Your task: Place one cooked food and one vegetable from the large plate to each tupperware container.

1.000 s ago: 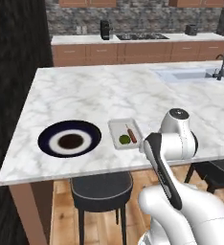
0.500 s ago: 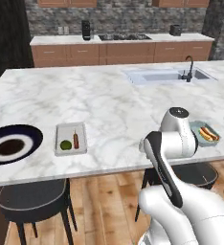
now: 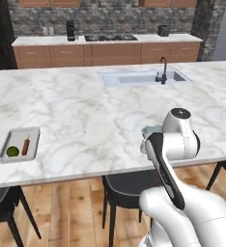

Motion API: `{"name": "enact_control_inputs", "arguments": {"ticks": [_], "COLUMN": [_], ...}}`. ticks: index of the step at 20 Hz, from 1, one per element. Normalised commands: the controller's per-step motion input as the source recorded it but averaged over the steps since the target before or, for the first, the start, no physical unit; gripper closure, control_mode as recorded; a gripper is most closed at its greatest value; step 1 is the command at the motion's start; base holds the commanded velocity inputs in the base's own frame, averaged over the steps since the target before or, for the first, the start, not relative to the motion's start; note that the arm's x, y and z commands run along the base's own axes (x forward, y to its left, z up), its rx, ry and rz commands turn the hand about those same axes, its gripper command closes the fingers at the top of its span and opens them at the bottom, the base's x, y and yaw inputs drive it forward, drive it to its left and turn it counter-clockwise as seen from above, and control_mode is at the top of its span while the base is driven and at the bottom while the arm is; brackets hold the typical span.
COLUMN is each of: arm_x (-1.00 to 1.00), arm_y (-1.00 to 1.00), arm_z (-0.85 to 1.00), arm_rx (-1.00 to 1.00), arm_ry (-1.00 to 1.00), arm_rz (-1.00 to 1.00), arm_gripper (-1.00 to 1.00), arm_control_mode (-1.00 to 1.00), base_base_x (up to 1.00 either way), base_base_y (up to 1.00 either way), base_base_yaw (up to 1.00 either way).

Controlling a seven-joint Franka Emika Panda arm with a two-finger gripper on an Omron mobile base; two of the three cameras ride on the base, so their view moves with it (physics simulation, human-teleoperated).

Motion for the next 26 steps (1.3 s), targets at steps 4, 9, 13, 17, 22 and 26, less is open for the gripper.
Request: {"name": "enact_control_inputs", "arguments": {"ticks": [4,9,13,17,22,26], "arm_x": [0.0,0.0,0.0,0.0,0.0,0.0], "arm_y": [0.0,0.0,0.0,0.0,0.0,0.0], "arm_z": [0.0,0.0,0.0,0.0,0.0,0.0], "arm_rx": [0.0,0.0,0.0,0.0,0.0,0.0], "arm_ry": [0.0,0.0,0.0,0.0,0.0,0.0], "arm_rz": [0.0,0.0,0.0,0.0,0.0,0.0], "arm_gripper": [1.0,1.0,1.0,1.0,1.0,1.0], "arm_control_mode": [1.0,1.0,1.0,1.0,1.0,1.0], "base_base_x": [0.07,0.29,0.34,0.38,0.56,0.44], "base_base_y": [-0.43,-0.36,-0.67,-0.07,-0.01,0.0], "base_base_yaw": [0.0,0.03,0.18,0.05,0.16,0.13]}}
